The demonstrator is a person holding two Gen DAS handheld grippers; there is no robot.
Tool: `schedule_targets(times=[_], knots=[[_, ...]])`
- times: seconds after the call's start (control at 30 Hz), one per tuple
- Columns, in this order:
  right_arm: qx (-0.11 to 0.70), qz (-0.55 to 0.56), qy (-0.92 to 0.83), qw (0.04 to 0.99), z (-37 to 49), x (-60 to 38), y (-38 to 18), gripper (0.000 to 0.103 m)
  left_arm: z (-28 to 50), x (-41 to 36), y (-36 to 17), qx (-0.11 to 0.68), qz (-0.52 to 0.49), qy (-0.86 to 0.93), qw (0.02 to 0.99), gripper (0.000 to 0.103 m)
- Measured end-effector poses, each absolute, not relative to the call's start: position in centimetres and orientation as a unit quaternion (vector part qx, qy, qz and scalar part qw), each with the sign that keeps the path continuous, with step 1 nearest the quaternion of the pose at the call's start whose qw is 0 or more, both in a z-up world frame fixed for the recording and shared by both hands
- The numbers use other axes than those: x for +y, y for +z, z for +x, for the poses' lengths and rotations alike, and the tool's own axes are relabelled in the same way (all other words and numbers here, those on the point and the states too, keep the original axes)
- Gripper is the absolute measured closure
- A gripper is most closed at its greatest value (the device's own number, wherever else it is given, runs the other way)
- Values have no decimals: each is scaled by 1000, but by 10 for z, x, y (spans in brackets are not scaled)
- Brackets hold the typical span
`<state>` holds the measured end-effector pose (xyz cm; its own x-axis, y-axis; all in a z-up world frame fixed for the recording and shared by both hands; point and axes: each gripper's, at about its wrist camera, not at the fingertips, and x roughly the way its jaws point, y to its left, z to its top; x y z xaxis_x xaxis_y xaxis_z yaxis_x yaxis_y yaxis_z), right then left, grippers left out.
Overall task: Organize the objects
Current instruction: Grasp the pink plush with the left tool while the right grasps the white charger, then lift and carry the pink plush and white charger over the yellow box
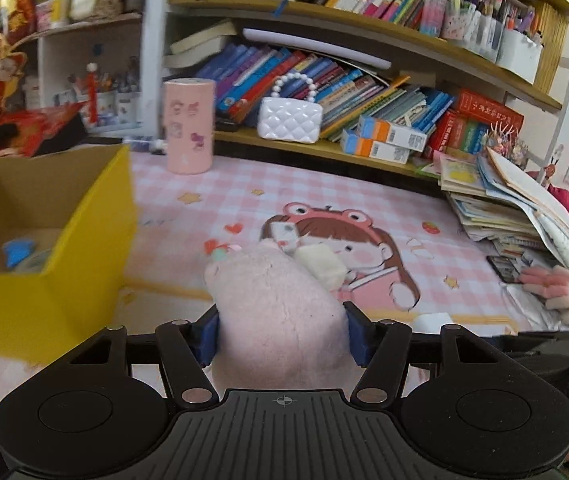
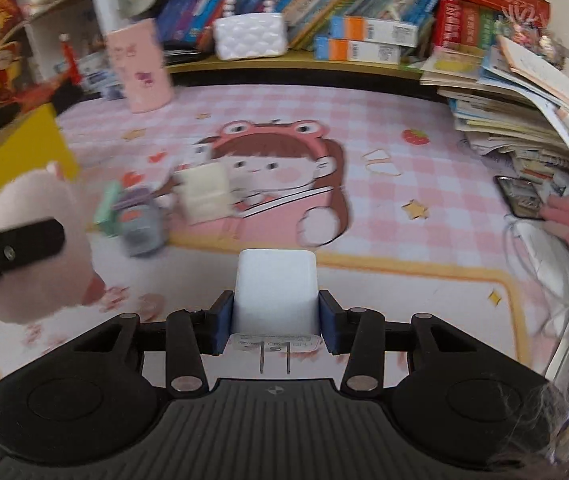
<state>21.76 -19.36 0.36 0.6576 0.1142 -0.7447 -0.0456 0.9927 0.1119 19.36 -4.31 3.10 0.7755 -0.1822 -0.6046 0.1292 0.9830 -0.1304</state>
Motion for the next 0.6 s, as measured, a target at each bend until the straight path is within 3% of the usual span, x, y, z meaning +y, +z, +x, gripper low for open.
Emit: schedule_targets(times=[0.6], knots=[[416,-49,195,887,148,-65,18,62,103,67,23,333,-101,1,937,42]])
